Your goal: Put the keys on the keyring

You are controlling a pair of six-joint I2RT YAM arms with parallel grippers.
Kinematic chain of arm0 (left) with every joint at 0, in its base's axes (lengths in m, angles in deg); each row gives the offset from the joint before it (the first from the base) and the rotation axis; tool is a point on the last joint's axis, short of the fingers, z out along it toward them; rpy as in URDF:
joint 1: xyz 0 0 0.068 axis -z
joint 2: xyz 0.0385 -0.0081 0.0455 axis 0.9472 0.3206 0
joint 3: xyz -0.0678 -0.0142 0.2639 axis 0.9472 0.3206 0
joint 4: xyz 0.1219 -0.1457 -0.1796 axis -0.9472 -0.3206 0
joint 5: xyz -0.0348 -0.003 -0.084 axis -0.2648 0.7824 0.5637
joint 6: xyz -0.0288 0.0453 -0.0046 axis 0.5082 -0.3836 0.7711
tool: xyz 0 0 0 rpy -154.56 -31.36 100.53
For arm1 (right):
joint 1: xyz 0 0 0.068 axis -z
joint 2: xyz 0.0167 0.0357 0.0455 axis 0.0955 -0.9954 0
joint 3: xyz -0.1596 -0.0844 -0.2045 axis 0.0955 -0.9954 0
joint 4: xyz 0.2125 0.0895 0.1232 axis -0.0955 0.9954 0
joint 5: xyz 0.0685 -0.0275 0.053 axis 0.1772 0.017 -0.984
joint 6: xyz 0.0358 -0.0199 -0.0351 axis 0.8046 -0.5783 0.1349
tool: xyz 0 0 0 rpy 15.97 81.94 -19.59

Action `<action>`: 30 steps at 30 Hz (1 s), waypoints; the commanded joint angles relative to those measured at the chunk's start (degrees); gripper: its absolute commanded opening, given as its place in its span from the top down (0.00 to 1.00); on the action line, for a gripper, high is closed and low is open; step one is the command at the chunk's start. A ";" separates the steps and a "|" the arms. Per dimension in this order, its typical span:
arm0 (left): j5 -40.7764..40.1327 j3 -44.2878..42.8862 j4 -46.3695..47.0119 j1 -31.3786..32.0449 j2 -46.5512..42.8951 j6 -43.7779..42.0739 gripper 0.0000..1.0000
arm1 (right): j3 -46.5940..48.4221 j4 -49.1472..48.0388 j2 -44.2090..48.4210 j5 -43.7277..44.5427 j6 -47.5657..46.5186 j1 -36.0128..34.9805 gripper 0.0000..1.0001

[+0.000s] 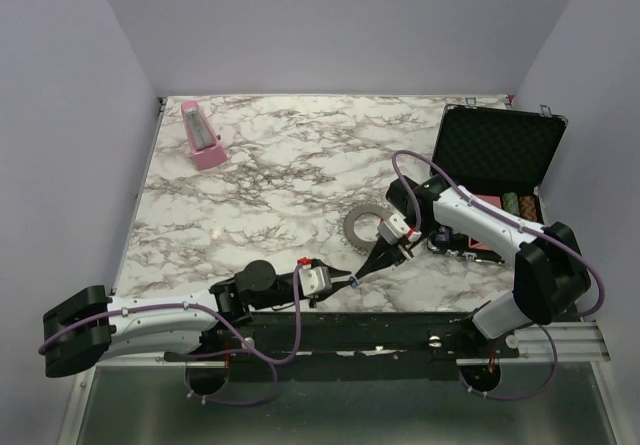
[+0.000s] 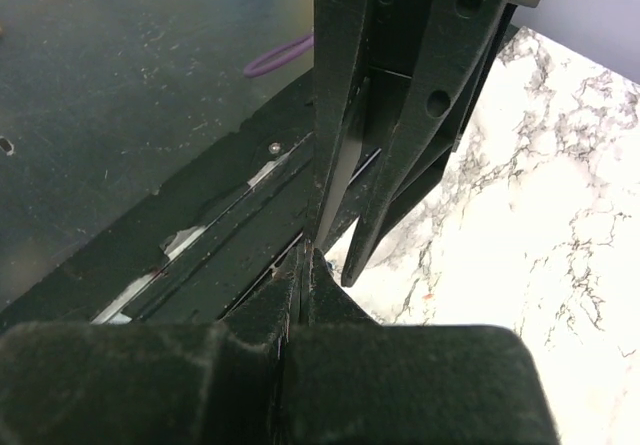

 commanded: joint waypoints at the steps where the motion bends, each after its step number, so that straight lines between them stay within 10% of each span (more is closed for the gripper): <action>1: -1.98 1.47 4.75 0.22 -0.37 1.72 0.72 | -1.29 -5.28 0.91 -4.77 5.96 1.14 0.99; 30: -4.10 1.39 5.55 0.22 -0.47 5.23 0.77 | -2.52 -11.79 0.91 -7.49 15.46 3.78 0.99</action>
